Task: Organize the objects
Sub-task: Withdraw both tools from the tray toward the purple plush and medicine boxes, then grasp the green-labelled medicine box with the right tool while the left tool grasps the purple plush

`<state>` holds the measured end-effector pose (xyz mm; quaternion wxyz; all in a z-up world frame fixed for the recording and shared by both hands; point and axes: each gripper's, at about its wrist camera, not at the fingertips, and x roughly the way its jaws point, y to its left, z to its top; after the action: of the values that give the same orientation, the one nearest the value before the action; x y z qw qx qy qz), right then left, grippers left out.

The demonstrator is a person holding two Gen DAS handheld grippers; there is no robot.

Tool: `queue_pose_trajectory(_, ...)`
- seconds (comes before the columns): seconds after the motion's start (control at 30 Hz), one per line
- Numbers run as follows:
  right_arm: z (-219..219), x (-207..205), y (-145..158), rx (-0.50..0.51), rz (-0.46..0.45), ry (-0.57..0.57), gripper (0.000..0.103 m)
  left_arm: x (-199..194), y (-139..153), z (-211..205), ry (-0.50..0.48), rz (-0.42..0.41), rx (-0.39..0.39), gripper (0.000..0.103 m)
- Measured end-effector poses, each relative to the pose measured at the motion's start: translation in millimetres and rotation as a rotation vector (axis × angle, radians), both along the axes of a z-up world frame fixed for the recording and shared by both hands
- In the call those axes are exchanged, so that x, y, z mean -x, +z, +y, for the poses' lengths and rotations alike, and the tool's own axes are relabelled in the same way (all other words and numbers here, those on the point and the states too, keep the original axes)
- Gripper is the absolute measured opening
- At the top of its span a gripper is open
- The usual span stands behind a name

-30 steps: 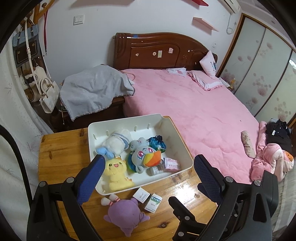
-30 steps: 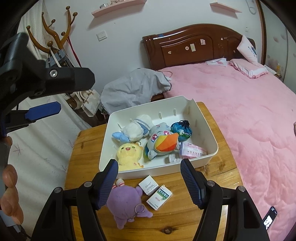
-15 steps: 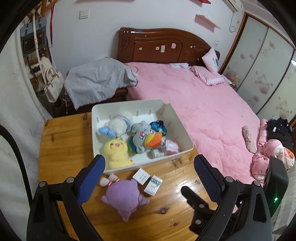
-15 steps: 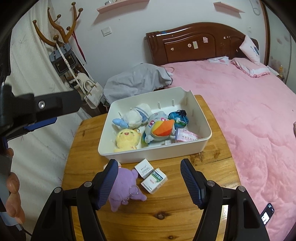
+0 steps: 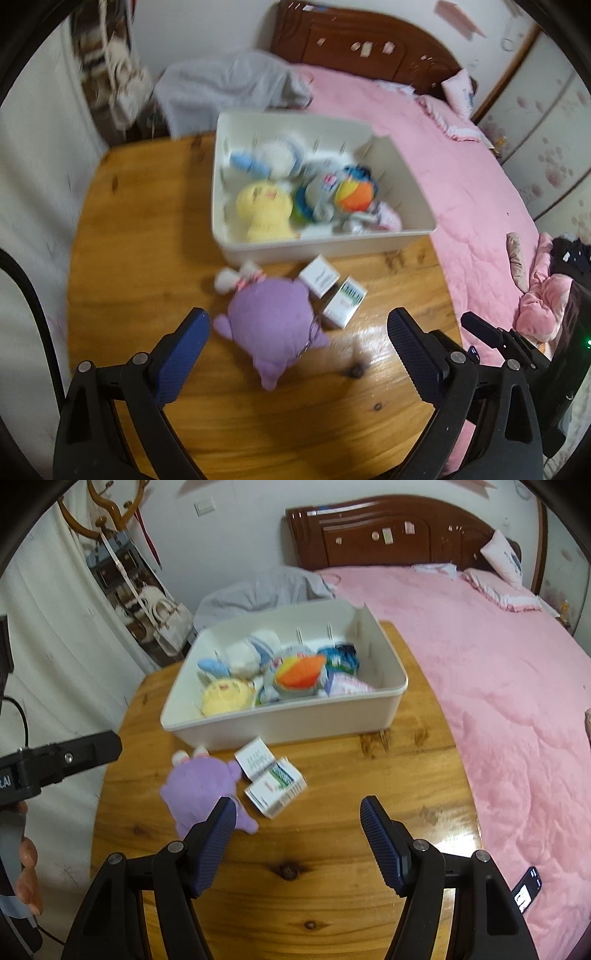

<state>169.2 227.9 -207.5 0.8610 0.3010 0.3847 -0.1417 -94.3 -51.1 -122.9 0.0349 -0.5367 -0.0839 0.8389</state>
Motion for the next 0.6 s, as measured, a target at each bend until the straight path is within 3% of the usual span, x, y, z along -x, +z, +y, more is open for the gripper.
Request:
queue_pose_trajectory(0.17,6.3,-9.2,-16.6,-0.036,0.03,0.024,0.071,1.8,-31.0,-11.2,0.027,-0.067,-0.048,0.098)
queue_pose_trajectory(0.4,16.1,-38.2,-39.2,-0.043,0.06,0.093,0.071,15.2,-81.0,-31.0,0.086,-0.216,-0.207,0.098)
queue_pose_trajectory(0.6,13.3,-59.6,-60.5,-0.024,0.084,0.128,0.072,24.3,-99.1,-37.7,0.105,-0.268,-0.266,0.101)
